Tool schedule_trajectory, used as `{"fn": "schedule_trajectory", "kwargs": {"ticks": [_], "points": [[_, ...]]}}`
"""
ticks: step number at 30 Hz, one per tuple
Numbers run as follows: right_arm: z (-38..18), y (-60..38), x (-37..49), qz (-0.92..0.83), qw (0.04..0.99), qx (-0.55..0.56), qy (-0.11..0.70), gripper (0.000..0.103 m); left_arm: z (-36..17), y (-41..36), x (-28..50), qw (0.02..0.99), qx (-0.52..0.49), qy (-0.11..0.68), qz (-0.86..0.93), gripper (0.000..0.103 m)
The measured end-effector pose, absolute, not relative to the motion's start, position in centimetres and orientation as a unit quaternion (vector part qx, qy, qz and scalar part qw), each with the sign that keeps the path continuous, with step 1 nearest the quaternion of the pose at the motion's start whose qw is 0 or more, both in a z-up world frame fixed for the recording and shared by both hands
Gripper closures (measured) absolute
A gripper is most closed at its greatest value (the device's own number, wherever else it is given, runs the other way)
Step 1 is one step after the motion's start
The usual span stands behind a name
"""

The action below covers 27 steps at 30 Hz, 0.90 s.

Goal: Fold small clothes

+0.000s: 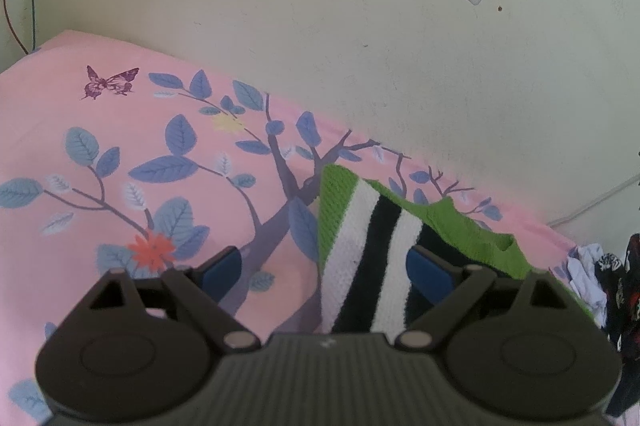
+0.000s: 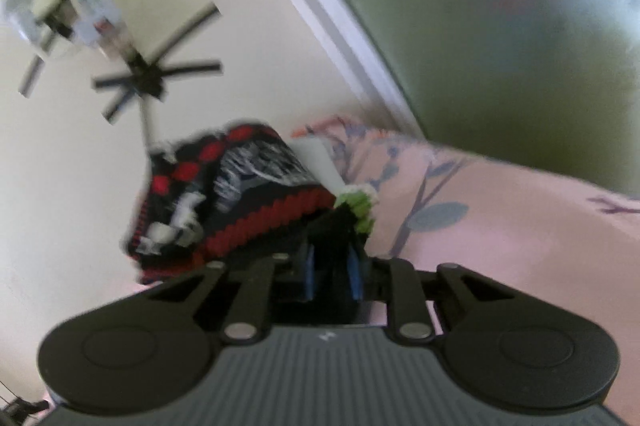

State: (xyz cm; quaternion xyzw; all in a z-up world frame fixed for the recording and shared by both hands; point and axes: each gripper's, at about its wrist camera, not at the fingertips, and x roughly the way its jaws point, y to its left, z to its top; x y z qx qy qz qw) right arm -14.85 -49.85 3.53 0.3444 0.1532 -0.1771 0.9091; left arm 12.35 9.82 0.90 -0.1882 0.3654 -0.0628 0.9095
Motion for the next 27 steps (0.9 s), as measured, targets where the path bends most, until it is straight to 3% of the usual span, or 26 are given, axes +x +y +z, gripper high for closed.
{"fn": "schedule_trajectory", "kwargs": {"ticks": [5,11,14,17,18,21,27], "points": [[11.3,-46.5,-14.8,-0.136,0.938,0.307,0.084,0.091,1.6,9.7,12.0,0.909,-0.197,0.358,-0.076,0.011],[21.3,-38.5,-8.0,-0.03,0.972,0.227,0.042,0.092,2.7,10.3,11.1,0.911,-0.219,0.338,-0.088,0.01],[23.6,-31.7,-3.3,0.039,0.982,0.177,0.057,0.092,3.1,11.0,10.9,0.909,-0.237,0.33,-0.092,0.01],[22.3,-23.9,1.8,0.105,0.98,0.131,0.107,0.09,3.3,11.7,10.8,0.904,-0.256,0.327,-0.098,0.009],[21.1,-21.5,3.5,0.129,0.976,0.116,0.13,0.088,3.3,11.8,10.8,0.903,-0.26,0.327,-0.1,0.009],[16.4,-15.5,8.0,0.208,0.949,0.06,0.228,0.044,3.2,12.1,10.9,0.9,-0.265,0.331,-0.104,0.009],[12.1,-21.6,7.9,0.163,0.952,0.112,0.234,0.043,2.9,12.1,11.1,0.897,-0.269,0.334,-0.106,0.009]]}}
